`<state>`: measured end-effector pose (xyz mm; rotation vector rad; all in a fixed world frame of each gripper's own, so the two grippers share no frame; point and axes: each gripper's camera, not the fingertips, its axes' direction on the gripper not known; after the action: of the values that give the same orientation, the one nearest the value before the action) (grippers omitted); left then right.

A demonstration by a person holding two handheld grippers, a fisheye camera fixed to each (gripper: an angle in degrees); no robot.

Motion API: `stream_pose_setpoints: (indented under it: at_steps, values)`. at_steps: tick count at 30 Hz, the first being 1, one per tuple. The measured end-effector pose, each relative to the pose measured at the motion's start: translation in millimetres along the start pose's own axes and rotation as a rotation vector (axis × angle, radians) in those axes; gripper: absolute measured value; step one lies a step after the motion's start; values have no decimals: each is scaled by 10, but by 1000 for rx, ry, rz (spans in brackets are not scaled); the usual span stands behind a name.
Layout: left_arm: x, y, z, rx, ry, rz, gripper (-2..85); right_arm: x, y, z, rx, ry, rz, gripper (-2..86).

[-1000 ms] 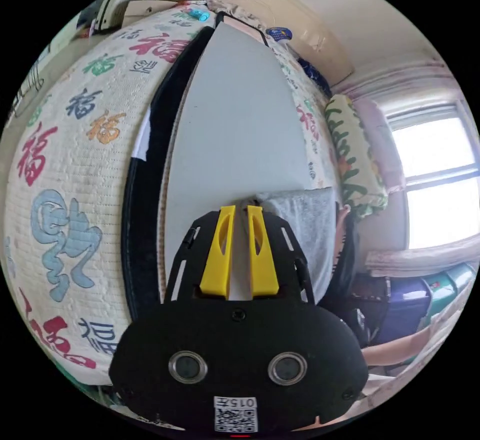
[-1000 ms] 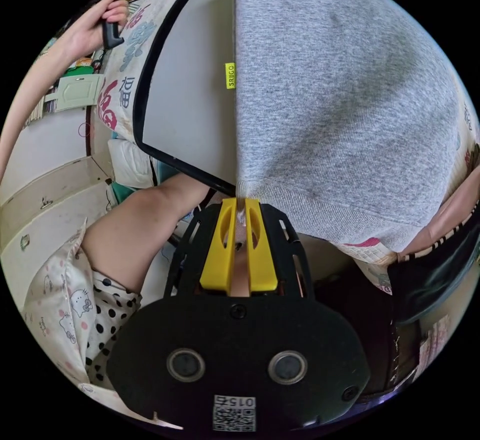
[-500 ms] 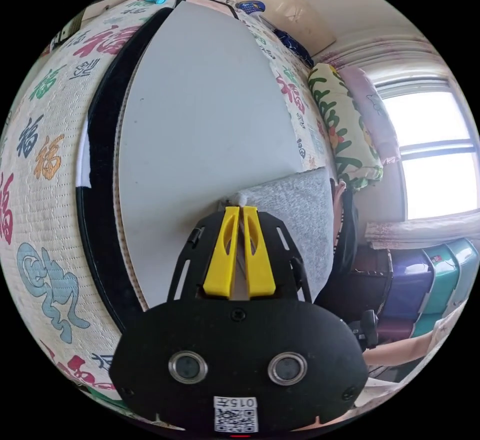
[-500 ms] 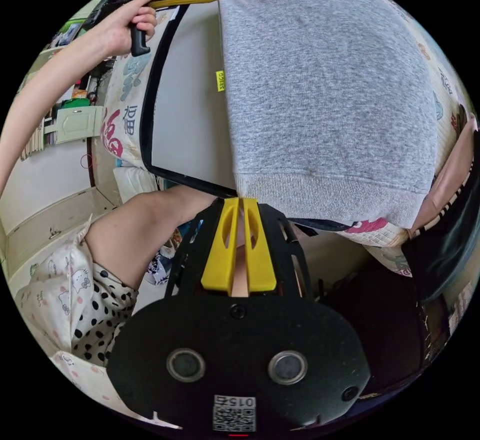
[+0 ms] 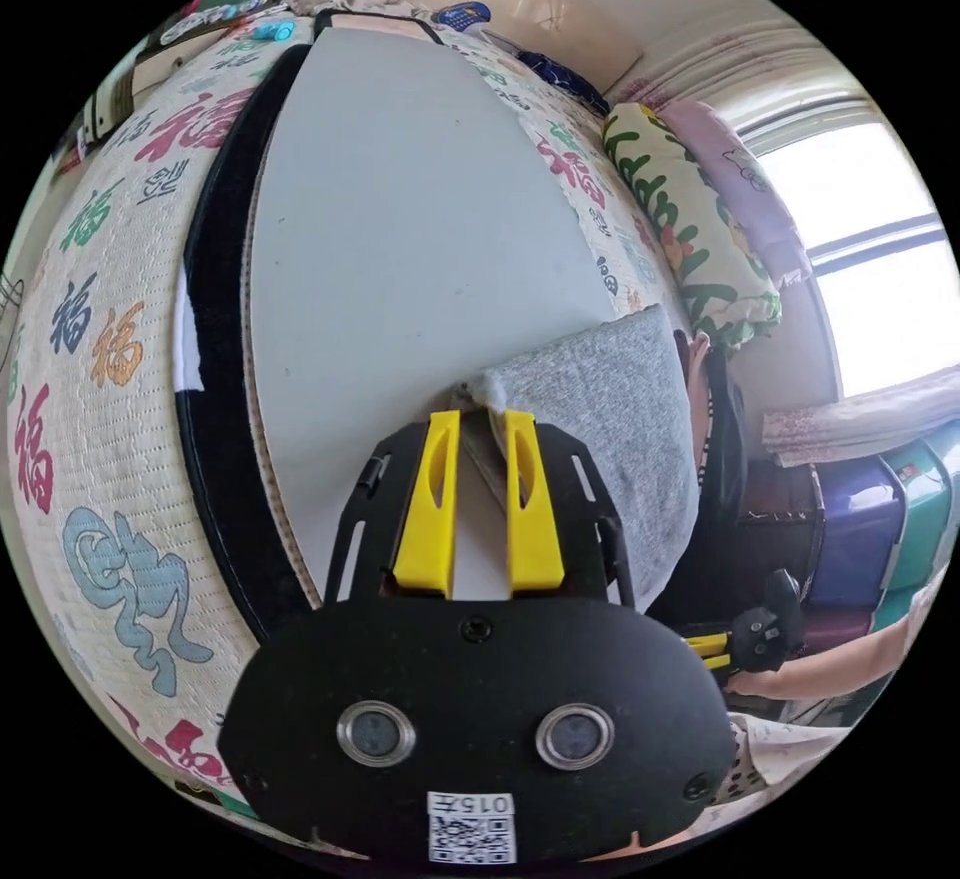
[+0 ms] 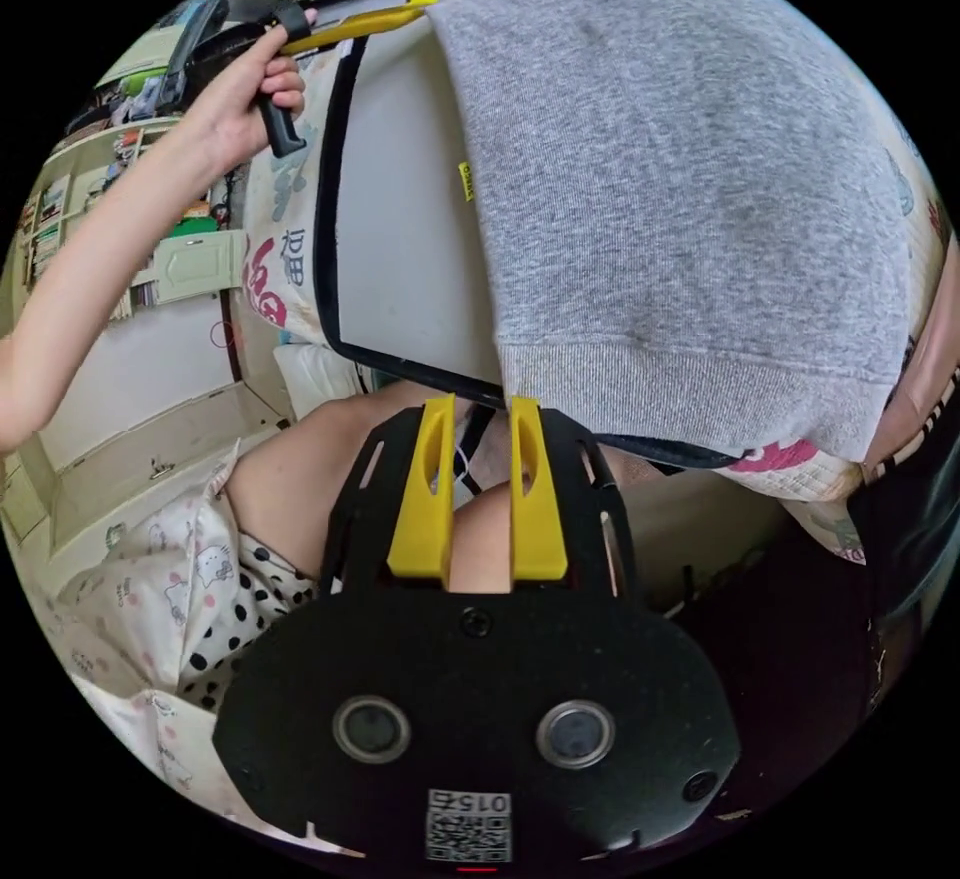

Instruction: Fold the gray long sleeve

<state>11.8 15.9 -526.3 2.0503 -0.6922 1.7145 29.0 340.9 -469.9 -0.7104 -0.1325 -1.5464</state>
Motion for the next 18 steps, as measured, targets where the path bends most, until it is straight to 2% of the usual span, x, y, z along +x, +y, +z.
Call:
stream_pose_setpoints:
  at_steps: [4,7,10,15,18]
  values:
    - [51,349,-145,14,54,-44,105,215,68,-609,123,-162,-58,94]
    - [70,649,-156,33,143,-100,152,551,-42,-1160,265,-93,-53,107]
    - [84,916,-100,58,189,-148,162,986,-336,-1627,367,-33,-37,113]
    - [142,1190,-5,116,162,-203,171,1379,-1055,-1957,365,28,-101,143]
    - [157,1312,25,132,144,-229,174,1439,-1462,-1925,297,24,-148,167]
